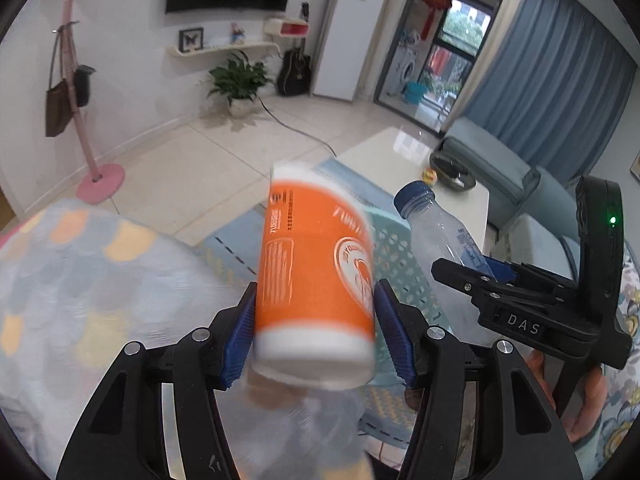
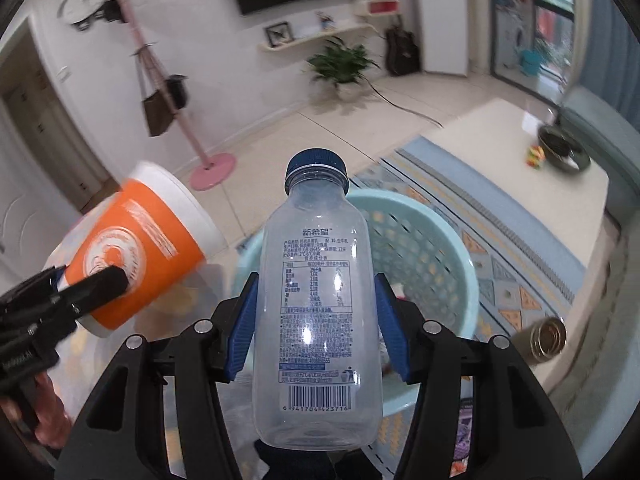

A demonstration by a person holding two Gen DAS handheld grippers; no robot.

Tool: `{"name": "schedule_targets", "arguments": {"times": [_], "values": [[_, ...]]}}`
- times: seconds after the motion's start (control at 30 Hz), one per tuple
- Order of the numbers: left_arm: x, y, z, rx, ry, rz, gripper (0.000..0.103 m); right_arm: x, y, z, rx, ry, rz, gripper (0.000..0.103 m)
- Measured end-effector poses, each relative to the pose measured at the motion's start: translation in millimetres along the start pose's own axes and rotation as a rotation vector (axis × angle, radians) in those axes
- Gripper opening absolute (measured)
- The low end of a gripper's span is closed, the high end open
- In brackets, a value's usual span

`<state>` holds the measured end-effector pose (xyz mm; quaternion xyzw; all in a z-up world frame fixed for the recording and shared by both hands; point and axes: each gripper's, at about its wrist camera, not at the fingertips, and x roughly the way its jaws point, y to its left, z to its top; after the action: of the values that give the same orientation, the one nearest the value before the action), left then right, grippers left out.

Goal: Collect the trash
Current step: 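Carry the orange cup and water bottle over the basket and release both, then grasp the blue-white milk carton with the left tool while the right tool grasps the pink packet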

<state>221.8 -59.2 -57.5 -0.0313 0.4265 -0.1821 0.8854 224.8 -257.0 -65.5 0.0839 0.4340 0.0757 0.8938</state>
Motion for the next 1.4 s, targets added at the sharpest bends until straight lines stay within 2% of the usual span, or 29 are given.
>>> {"name": "schedule_targets", "arguments": {"times": [0.23, 0.37, 0.47, 0.63, 0.77, 0.87, 1.0, 1.13, 1.23, 1.3, 1.4], "values": [[40.2, -16.2, -1.0, 0.000, 0.056, -0.023, 0.052, 27.1, -19.3, -7.2, 0.034, 0.038, -0.056, 0.053], [47.1, -15.3, -2.2, -0.023, 0.065, -0.037, 0.058, 33.6, -21.9, -13.1, 0.044, 0.037, -0.072, 0.053], [39.9, -15.3, -7.9, -0.032, 0.060, -0.056, 0.059, 30.0, -23.6, -15.1, 0.053, 0.036, -0.067, 0.054], [10.0, -12.7, -15.7, -0.048, 0.009, -0.060, 0.063, 12.8, -16.2, -15.8, 0.034, 0.013, -0.047, 0.054], [-28.3, -5.7, -27.2, -0.055, -0.055, -0.047, 0.063, -12.6, 12.6, -16.8, -0.041, -0.036, -0.016, 0.054], [-66.3, 2.7, -38.2, -0.067, -0.112, -0.024, 0.064, -36.6, 54.4, -23.9, -0.140, -0.087, 0.025, 0.054], [-116.7, 20.5, -52.6, -0.097, -0.192, 0.032, 0.070, -59.3, 111.4, -40.9, -0.248, -0.124, 0.101, 0.054], [-164.3, 50.5, -74.6, -0.131, -0.251, 0.129, 0.077, -72.8, 164.1, -61.9, -0.340, -0.133, 0.193, 0.054], [-191.9, 75.3, -92.1, -0.166, -0.273, 0.202, 0.081, -77.1, 200.1, -81.5, -0.401, -0.112, 0.282, 0.054], [-207.7, 93.8, -102.0, -0.197, -0.281, 0.246, 0.082, -75.6, 224.1, -97.2, -0.442, -0.076, 0.350, 0.064], [-227.3, 128.9, -121.5, -0.265, -0.288, 0.312, 0.082, -70.9, 251.5, -115.7, -0.494, -0.026, 0.417, 0.066]]}}
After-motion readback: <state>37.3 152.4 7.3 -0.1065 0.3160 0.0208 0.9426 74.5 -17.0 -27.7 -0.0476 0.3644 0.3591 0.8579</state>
